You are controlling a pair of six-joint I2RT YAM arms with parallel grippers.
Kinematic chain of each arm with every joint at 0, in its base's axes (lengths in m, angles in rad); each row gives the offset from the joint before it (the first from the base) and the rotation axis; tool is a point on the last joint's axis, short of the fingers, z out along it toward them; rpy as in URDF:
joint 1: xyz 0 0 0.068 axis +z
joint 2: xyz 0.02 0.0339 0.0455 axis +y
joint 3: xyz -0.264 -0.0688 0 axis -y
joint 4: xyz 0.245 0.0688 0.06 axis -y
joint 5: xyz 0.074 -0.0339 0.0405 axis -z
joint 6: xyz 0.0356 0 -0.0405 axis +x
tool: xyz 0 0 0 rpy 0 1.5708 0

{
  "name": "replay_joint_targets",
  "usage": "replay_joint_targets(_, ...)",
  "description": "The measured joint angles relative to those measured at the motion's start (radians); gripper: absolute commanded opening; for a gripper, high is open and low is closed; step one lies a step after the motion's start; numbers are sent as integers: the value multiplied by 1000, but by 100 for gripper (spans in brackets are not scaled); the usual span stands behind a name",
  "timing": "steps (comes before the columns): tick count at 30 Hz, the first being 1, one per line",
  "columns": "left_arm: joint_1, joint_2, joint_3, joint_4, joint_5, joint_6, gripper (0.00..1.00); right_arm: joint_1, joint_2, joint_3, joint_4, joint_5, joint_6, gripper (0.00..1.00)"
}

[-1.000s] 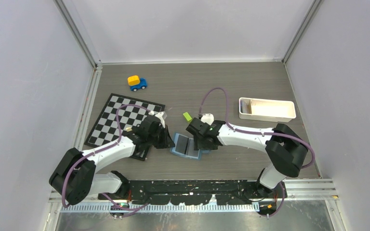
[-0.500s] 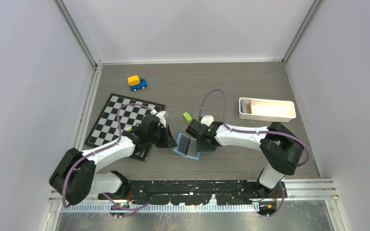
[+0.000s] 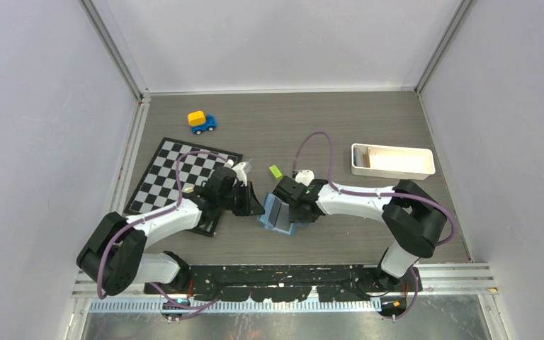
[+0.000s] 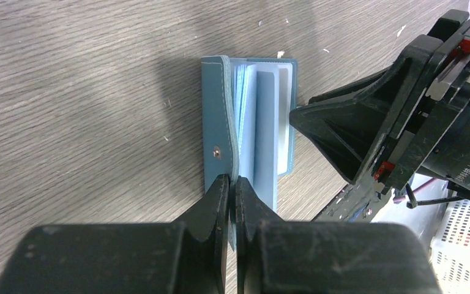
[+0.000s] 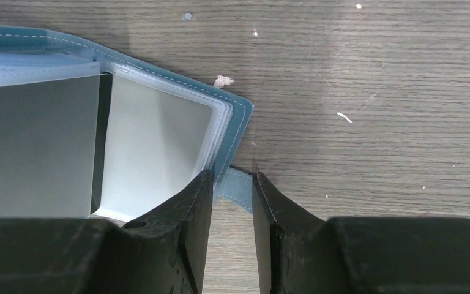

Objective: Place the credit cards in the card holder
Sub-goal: Insert the credit card into the card holder.

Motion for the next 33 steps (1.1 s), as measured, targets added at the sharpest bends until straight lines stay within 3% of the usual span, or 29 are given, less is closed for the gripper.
replay_joint_targets(24, -34, 74, 44, 21, -24, -38, 0, 0, -25, -36, 34, 5, 31, 35)
replay_joint_targets(33, -42, 56, 50, -22, -98, -45, 0, -10, -70, -89, 78, 11, 54, 37)
